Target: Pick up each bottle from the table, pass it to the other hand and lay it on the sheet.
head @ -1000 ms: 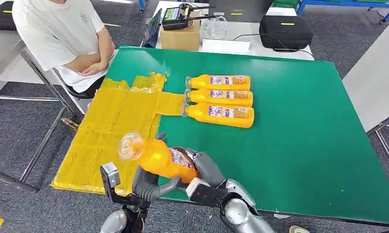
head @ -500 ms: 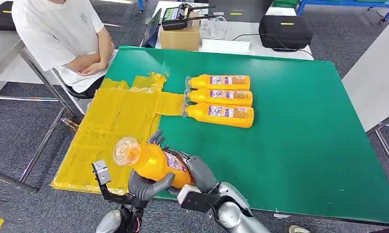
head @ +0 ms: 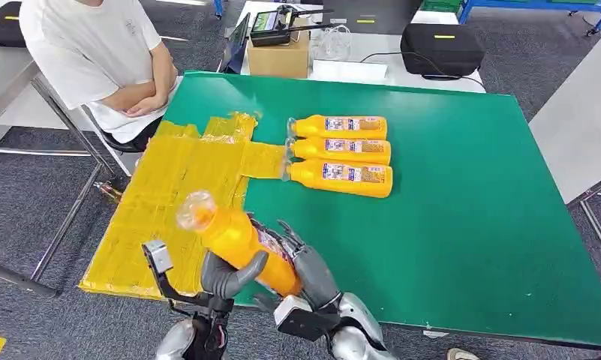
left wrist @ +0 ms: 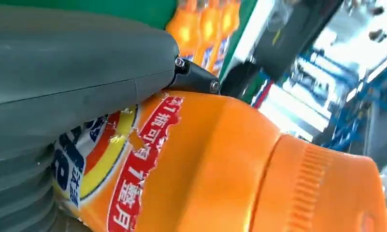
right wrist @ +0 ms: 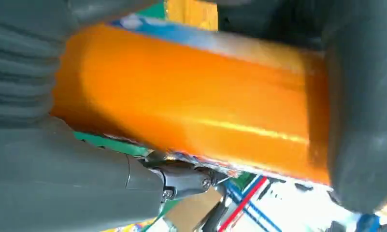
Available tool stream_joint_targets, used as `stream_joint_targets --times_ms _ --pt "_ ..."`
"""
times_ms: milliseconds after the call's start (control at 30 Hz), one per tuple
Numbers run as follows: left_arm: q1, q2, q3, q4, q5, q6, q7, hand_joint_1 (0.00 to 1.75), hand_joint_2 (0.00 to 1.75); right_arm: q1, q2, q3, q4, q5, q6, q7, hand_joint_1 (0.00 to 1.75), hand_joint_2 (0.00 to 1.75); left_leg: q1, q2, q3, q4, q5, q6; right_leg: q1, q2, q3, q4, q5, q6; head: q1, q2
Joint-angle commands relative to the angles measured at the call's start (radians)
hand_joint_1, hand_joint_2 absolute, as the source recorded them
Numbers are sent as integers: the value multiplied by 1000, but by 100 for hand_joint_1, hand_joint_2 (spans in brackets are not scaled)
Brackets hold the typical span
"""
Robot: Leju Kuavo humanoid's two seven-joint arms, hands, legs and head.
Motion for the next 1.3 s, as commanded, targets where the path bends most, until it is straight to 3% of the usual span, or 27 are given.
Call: stream_joint_targets --times_ms 33,67,167,267,600,700,800,900,967,1033,1167,1300 --pt "-78 -12 91 92 -178 335 -68 175 175 94 -56 26 -174 67 -180 -57 0 0 0 -1 2 -2 0 2 1 -1 2 -2 0 -4 0 0" --pt "-97 -1 90 128 -267 427 -84 175 175 119 -71 24 -201 95 -231 -62 0 0 1 0 3 -2 0 1 2 -1 2 -2 0 -4 -2 0" --pt "-123 18 101 172 -312 438 -93 175 175 149 -103 26 -247 108 -258 -66 0 0 1 -8 2 -3 2 3 2 -9 3 -4 -1 -5 0 0" --pt "-123 18 101 172 -312 438 -93 175 175 149 -103 26 -247 108 -258 -66 0 0 0 -1 2 -2 0 3 1 -2 1 -2 0 -3 -1 0" --pt "-122 15 98 170 -316 438 -94 175 175 144 -101 25 -246 108 -256 -66 0 0 0 -1 2 -2 0 2 1 -2 0 -2 0 -4 -1 0" --pt "-151 55 83 191 -516 524 -91 175 175 157 -108 15 -273 127 -281 -77 0 0 0 -1 1 -2 1 2 1 -2 0 -2 0 -4 -1 0" --pt "-250 122 70 311 -945 569 66 175 175 161 -102 -21 -307 138 -281 -74 0 0 1 -2 2 -3 1 3 2 -3 1 -3 0 -6 -1 0" --pt "-346 157 78 436 -1263 520 192 175 175 154 -87 -50 -323 105 -239 -99 0 0 0 -3 1 -3 2 2 1 -4 1 -3 1 -5 -1 0" --pt "-424 180 62 534 -1384 414 269 175 175 138 -70 -59 -323 96 -217 -114 0 0 0 -2 0 -1 2 2 1 -3 -1 -1 0 -3 -1 0" --pt "-540 204 15 705 -1577 264 434 175 175 127 -48 -76 -316 80 -188 -118 0 0 0 -2 0 -1 2 2 1 -3 -1 -1 1 -4 -1 0" --pt "-678 204 22 926 -1651 185 445 175 175 99 -16 -86 -255 49 -167 -139 0 0 0 -2 0 -1 2 1 1 -2 -1 0 1 -4 0 0" --pt "-712 208 45 959 -1648 169 421 175 175 108 -10 -90 -216 27 -174 -159 0 0 1 -1 2 -2 2 2 2 -1 1 -1 1 -5 0 0"
